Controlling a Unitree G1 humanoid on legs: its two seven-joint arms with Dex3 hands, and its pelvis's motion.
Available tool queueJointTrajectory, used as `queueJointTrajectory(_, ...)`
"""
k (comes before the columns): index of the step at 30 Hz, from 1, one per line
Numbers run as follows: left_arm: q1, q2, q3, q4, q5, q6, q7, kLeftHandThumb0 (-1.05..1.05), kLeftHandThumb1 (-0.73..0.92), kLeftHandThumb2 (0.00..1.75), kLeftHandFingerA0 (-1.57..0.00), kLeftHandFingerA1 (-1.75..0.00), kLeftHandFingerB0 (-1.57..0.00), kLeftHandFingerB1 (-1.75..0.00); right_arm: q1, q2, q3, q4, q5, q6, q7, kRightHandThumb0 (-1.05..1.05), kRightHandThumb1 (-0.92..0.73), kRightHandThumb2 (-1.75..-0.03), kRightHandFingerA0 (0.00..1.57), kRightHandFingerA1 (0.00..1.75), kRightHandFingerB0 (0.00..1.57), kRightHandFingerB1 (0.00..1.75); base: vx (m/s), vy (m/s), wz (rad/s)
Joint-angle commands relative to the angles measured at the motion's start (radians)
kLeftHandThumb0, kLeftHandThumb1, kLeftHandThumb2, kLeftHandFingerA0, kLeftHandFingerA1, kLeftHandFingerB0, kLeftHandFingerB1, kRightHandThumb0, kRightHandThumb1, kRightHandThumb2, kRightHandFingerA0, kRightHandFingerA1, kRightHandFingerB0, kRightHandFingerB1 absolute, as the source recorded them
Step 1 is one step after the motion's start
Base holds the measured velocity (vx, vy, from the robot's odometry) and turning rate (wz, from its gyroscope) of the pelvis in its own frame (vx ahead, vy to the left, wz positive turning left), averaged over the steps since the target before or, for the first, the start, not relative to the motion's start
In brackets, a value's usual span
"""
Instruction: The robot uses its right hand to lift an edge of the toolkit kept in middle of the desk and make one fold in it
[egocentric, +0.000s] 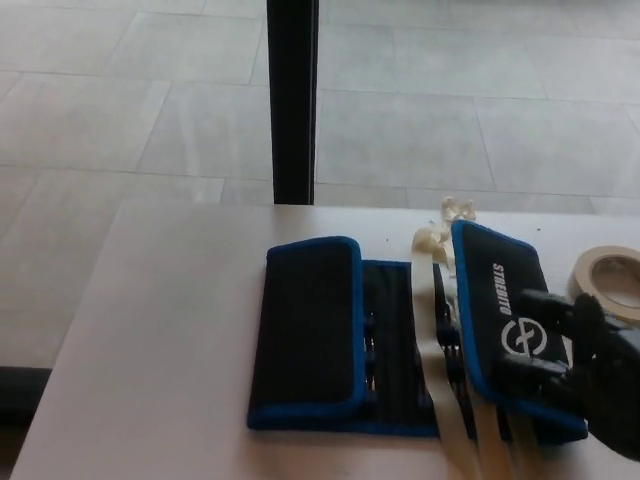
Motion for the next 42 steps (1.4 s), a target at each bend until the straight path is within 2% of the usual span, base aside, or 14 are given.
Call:
queueJointTrajectory(1,-0.005,0.029,0.01,0.005,-0.018,-0.018,-0.015,-0.64,0.62,0.59,-0.52,-0.74,-0.57,-0.55,0.005,-0.151,0.192,0.083,-0.24,-0.197,0.102,-0.7,-0.87,-0.66,0.37,0.53,0.32,0.47,0.0,0.0,0.0)
queueJointTrajectory(10,-0.018,0.039,0.01,0.0,-0.017,-0.004,-0.019,-0.64,0.63,0.59,-0.51,-0.71,-0.53,-0.55,-0.119,-0.221,0.352,0.433,-0.501,-0.418,-0.044,-0.69,-0.85,-0.67,0.42,0.58,0.39,0.48,0.0,0.0,0.0)
queueJointTrajectory(11,-0.016,0.043,0.004,-0.006,-0.01,-0.005,-0.017,-0.66,0.63,0.59,-0.52,-0.77,-0.55,-0.58,-0.142,-0.217,0.351,0.481,-0.507,-0.414,-0.066,-0.57,-0.68,-1.1,0.39,0.66,0.25,0.53,0.0,0.0,0.0)
queueJointTrajectory(12,-0.016,0.043,0.003,-0.005,-0.008,-0.005,-0.018,-0.66,0.63,0.59,-0.52,-0.77,-0.55,-0.58,-0.143,-0.218,0.352,0.49,-0.508,-0.419,-0.07,-0.57,-0.68,-1.1,0.39,0.66,0.25,0.53,0.0,0.0,0.0)
queueJointTrajectory(13,-0.013,0.041,0.001,-0.011,-0.005,-0.001,-0.01,-0.67,0.63,0.59,-0.53,-0.75,-0.55,-0.57,-0.153,-0.217,0.353,0.517,-0.514,-0.43,-0.082,-0.64,-0.88,-0.66,0.38,0.6,0.38,0.44,0.0,0.0,0.0)
queueJointTrajectory(15,-0.01,0.037,0.003,-0.004,-0.005,-0.013,-0.01,-0.67,0.62,0.59,-0.53,-0.75,-0.55,-0.57,-0.162,-0.204,0.347,0.549,-0.509,-0.43,-0.106,-0.62,-0.88,-0.66,0.46,0.82,0.42,0.47,0.0,0.0,0.0)
queueJointTrajectory(24,-0.003,0.037,0.001,-0.002,-0.004,-0.008,-0.014,-0.65,0.64,0.59,-0.52,-0.74,-0.56,-0.58,-0.179,-0.165,0.289,0.52,-0.383,-0.34,-0.02,-0.63,-0.88,-0.65,0.29,0.53,0.28,0.45,0.0,0.0,0.0)
queueJointTrajectory(28,-0.002,0.04,0.0,-0.011,-0.009,-0.006,-0.022,-0.64,0.64,0.59,-0.51,-0.77,-0.55,-0.58,-0.177,-0.159,0.209,0.404,-0.289,-0.254,0.041,-0.49,-0.73,-0.61,0.47,0.56,0.34,0.43,0.0,0.0,0.0)
queueJointTrajectory(30,0.002,0.041,-0.002,-0.018,-0.008,-0.013,-0.026,-0.64,0.63,0.59,-0.53,-0.81,-0.57,-0.61,-0.172,-0.16,0.147,0.296,-0.241,-0.193,0.058,-0.49,-0.48,-0.83,0.52,0.64,0.28,0.5,0.0,0.0,0.0)
queueJointTrajectory(31,0.001,0.043,-0.003,-0.013,-0.006,-0.016,-0.025,-0.63,0.62,0.59,-0.55,-0.81,-0.57,-0.58,-0.171,-0.155,0.12,0.261,-0.223,-0.168,0.057,-0.39,-0.53,-0.56,0.54,0.59,0.33,0.34,0.0,0.0,0.0)
queueJointTrajectory(34,0.001,0.048,-0.005,-0.008,-0.001,-0.016,-0.019,-0.64,0.61,0.59,-0.55,-0.77,-0.58,-0.57,-0.167,-0.14,0.017,0.151,-0.157,-0.122,0.062,-0.31,-0.5,-0.55,0.47,0.51,0.3,0.32,0.0,0.0,0.09)
queueJointTrajectory(35,0.004,0.047,-0.006,-0.011,-0.001,-0.015,-0.019,-0.64,0.62,0.58,-0.54,-0.78,-0.57,-0.57,-0.163,-0.128,-0.022,0.126,-0.149,-0.133,0.047,-0.19,-0.33,-0.85,0.39,0.63,0.2,0.52,0.0,0.0,0.08)
queueJointTrajectory(36,0.005,0.051,-0.007,-0.009,0.001,-0.01,-0.016,-0.63,0.62,0.59,-0.55,-0.76,-0.57,-0.58,-0.16,-0.121,-0.083,0.1,-0.139,-0.159,0.029,-0.21,-0.49,-0.54,0.53,0.48,0.41,0.34,0.0,0.0,0.08)
queueJointTrajectory(42,0.009,0.058,-0.004,0.015,-0.002,-0.021,-0.031,-0.62,0.62,0.59,-0.54,-0.77,-0.56,-0.59,-0.178,-0.124,-0.315,0.14,-0.107,-0.21,-0.005,-0.21,-0.49,-0.61,0.51,0.49,0.5,0.45,0.0,0.0,0.03)
